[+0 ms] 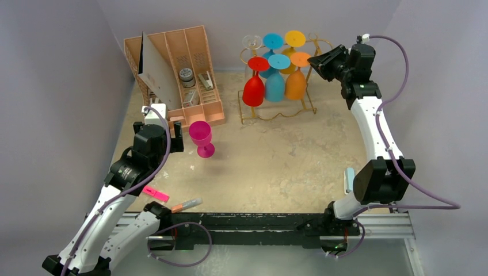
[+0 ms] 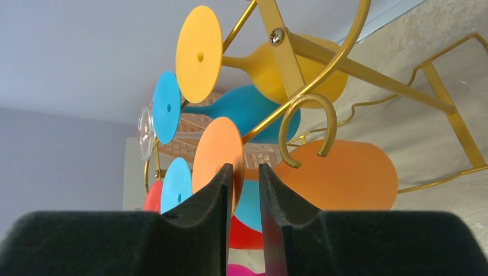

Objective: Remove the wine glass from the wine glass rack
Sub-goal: Pick up the wine glass from the wine rack.

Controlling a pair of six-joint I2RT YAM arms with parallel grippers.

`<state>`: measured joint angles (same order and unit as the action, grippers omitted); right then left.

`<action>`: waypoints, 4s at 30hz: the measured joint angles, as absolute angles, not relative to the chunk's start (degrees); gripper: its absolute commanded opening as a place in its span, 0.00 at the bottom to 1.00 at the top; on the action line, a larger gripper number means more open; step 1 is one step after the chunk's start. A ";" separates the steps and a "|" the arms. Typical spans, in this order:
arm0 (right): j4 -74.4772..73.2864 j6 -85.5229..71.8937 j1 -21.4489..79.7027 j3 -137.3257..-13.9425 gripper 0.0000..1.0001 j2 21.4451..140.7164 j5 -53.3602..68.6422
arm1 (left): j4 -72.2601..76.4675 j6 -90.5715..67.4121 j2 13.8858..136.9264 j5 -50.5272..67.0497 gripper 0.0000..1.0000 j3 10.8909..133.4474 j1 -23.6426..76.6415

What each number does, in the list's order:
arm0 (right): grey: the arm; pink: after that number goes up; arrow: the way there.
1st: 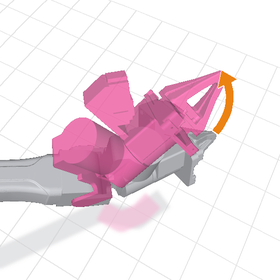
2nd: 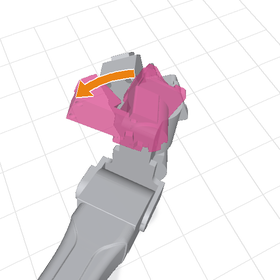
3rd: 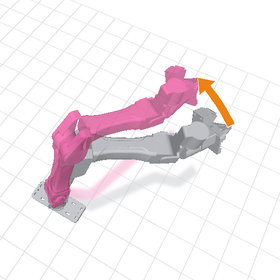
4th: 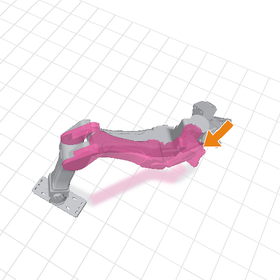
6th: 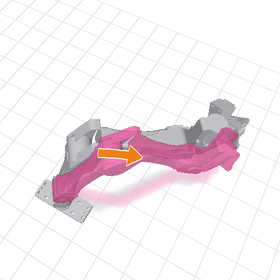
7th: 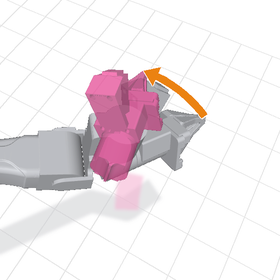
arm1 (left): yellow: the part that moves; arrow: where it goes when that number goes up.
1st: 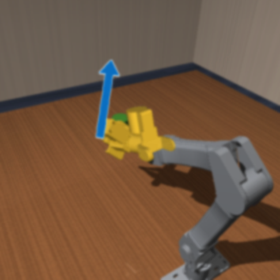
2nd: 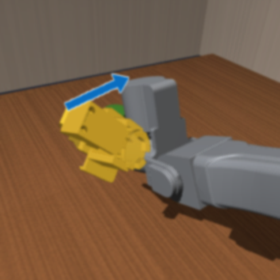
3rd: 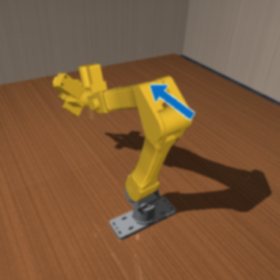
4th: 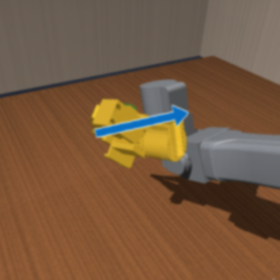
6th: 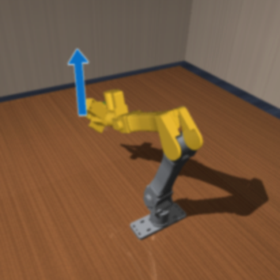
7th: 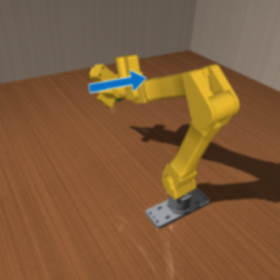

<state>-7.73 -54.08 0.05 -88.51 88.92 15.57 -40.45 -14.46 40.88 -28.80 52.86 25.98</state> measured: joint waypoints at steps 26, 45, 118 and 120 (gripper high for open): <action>-6.90 -57.87 0.05 -89.03 0.24 88.99 16.27 | -40.95 -14.41 42.46 -28.75 0.82 52.86 26.00; -5.63 -59.42 0.05 -89.03 0.18 90.74 17.76 | -41.32 -14.41 43.94 -28.34 0.82 52.86 26.00; -2.66 -64.38 2.90 -75.79 0.00 76.05 11.84 | -41.43 -14.00 41.17 -26.79 0.99 52.86 25.98; -2.66 -63.35 2.90 -74.52 0.00 74.67 13.32 | -41.43 -14.00 41.17 -26.83 0.99 52.86 25.98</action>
<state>-2.66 -63.35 2.90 -74.52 74.67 13.32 -41.43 -14.00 41.17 -26.83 52.86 25.98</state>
